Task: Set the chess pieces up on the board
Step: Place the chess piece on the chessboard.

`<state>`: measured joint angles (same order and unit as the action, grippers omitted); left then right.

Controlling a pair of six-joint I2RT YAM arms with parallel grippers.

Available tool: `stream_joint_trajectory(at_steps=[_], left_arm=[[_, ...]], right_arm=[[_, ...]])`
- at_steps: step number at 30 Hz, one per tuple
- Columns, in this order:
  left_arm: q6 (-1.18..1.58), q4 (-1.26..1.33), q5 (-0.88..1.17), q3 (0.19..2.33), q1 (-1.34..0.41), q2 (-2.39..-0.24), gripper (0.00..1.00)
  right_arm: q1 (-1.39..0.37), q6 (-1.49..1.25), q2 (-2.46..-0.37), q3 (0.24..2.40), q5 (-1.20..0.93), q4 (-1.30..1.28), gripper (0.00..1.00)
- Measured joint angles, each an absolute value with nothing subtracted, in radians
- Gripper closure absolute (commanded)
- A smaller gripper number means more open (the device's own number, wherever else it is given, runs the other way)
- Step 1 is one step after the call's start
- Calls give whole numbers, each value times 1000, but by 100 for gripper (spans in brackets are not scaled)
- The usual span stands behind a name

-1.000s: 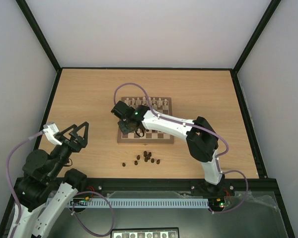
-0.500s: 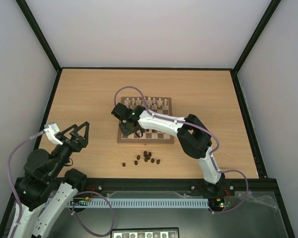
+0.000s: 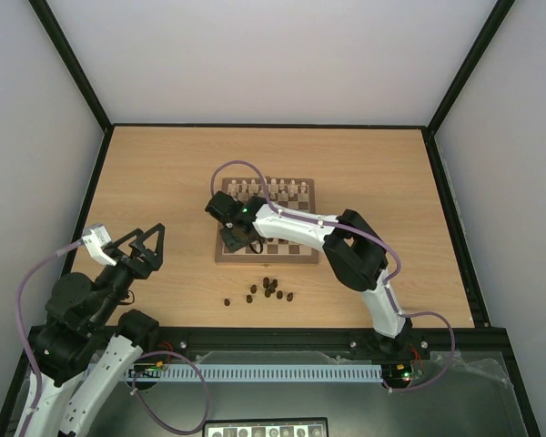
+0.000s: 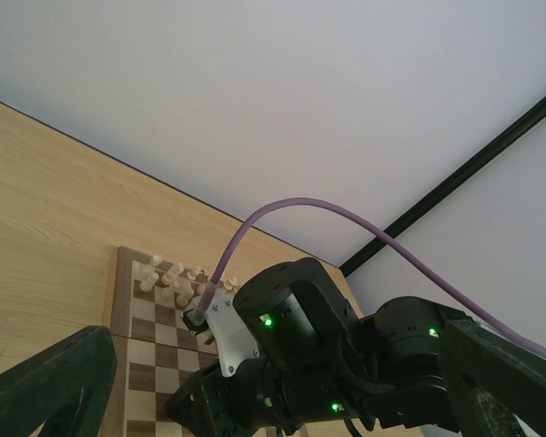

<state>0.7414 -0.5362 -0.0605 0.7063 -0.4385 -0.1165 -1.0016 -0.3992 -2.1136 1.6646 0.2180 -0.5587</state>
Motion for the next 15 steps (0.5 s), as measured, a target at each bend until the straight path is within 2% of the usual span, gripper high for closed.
stream_joint_trajectory(at_steps=[15], left_arm=[[741, -536, -60, 706, -439, -117, 0]], right_arm=[[-1000, -390, -2114, 1659, 218, -556, 68]])
